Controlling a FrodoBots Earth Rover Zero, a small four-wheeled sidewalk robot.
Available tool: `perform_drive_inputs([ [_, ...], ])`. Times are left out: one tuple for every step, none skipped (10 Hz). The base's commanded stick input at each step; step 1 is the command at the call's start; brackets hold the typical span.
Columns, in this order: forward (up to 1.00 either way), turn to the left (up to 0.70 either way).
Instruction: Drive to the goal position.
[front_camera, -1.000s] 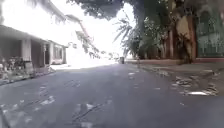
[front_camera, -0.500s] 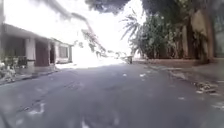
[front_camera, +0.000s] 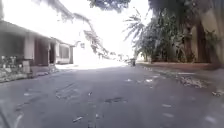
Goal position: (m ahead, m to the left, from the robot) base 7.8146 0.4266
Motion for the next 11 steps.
perform_drive_inputs([
  [1.0,-0.28],
  [1.0,-0.19],
  [1.0,0.12],
  [1.0,0.12],
  [1.0,0.12],
  [1.0,0.12],
  [1.0,0.08],
  [1.0,-0.28],
  [1.0,-0.22],
  [1.0,0.12],
  [1.0,0.12],
])
